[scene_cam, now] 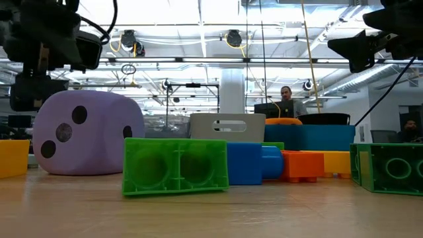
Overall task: Pick & Place Toys
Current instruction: Put the purple die into the blue bin
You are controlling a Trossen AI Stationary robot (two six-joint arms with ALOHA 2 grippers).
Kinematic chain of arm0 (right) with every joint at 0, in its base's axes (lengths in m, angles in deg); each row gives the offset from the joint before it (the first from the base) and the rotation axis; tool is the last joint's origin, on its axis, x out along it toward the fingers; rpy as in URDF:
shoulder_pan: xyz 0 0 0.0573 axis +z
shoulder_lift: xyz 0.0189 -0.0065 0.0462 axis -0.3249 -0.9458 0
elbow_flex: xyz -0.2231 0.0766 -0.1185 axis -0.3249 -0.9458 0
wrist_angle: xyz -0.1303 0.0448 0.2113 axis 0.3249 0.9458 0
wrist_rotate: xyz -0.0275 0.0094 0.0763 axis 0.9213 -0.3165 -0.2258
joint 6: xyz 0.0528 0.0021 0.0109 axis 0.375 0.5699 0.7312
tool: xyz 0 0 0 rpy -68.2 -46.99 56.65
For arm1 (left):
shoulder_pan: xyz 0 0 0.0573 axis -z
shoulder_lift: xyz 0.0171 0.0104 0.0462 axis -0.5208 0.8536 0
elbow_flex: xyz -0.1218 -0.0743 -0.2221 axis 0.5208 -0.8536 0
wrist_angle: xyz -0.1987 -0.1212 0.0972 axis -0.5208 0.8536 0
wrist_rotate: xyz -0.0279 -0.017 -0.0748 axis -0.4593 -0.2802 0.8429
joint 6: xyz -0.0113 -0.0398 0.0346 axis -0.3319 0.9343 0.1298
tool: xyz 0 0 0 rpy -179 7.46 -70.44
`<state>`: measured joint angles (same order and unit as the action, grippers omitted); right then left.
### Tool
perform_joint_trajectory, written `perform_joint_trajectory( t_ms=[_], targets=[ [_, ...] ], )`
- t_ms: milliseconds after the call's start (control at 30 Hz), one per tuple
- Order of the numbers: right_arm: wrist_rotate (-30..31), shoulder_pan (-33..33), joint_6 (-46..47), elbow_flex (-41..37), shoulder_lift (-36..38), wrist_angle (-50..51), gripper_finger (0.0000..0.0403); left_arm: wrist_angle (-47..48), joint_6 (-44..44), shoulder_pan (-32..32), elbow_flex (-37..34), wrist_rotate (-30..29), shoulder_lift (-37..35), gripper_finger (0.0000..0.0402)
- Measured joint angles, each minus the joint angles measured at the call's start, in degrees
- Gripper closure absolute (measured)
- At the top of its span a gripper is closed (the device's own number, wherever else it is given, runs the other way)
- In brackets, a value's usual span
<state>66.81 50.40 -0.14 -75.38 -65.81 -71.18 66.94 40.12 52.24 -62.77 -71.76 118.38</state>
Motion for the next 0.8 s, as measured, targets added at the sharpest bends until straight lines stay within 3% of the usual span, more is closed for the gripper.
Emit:
perform_joint_trajectory(
  t_ms=[167, 333, 467, 600, 800],
  targets=[
    [0.0, 0.0, 0.0, 0.0, 0.0, 0.0, 0.0094, -4.2, -5.8, 0.0, 0.0, -2.9, 5.4, 0.0133],
    [0.0, 0.0, 1.7, 0.0, 0.0, 0.0, 0.0094, -8.5, -8.7, -2.9, 0.0, 9.9, 6.3, 0.0133],
    [0.0, 0.0, 1.6, 0.0, 0.0, -0.1, 0.0094, -16.5, -13.5, -3.1, 0.0, 10.5, 4.3, 0.0133],
    [0.0, 0.0, 1.6, 0.0, 0.0, -0.2, 0.0094, -22.9, -21.6, -3.1, 0.1, 6.3, 2.9, 0.0133],
    [0.0, 0.0, 1.5, 0.0, 0.0, -0.3, 0.0094, -33.2, -32.2, -1.2, 0.0, -7.0, 4.5, 0.0133]
  ],
)
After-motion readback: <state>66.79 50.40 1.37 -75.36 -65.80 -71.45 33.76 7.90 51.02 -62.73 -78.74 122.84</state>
